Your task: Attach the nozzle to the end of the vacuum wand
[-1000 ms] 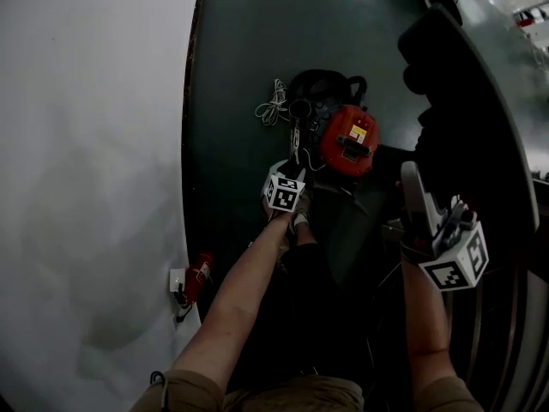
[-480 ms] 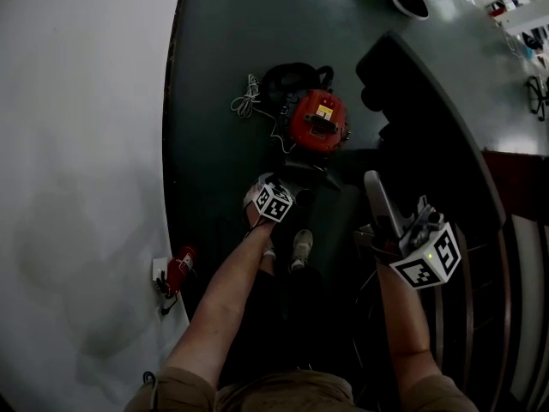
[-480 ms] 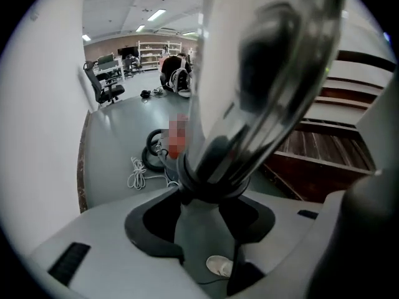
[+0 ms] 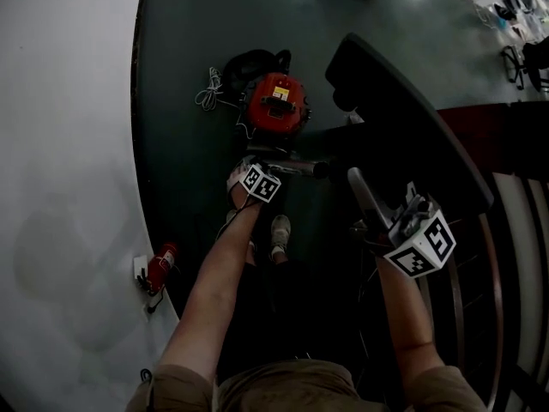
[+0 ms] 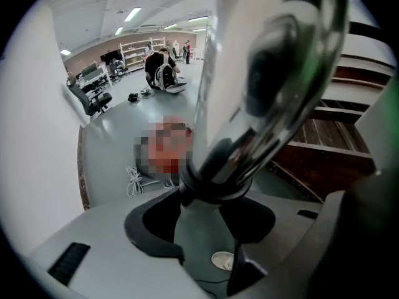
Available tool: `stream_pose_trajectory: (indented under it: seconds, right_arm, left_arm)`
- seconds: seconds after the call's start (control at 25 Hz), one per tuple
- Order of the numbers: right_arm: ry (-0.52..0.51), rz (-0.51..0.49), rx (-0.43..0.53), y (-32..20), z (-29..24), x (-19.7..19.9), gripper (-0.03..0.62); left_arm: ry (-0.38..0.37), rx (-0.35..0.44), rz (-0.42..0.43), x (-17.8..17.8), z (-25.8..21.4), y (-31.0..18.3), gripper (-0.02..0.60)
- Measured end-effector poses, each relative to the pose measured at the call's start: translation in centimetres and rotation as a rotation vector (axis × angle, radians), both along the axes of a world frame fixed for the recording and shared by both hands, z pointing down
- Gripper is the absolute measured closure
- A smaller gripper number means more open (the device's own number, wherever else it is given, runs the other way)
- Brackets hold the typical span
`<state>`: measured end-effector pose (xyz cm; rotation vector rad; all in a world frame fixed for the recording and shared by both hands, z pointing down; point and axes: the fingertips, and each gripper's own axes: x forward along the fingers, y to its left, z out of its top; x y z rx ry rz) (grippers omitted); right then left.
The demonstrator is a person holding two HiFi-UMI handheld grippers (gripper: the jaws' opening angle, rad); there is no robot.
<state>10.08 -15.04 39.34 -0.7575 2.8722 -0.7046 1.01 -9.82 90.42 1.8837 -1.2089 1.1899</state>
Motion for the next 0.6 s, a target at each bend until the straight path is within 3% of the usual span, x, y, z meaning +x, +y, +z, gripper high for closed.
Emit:
stream_pose_trajectory:
  seconds: [0.6]
  right_arm:
    - [0.218,0.002,0.07,0.9,3.9,2.4,0.401]
  left_arm:
    - [-0.041,-0.029,0.038,2.8,0.5,-0.2,0.387]
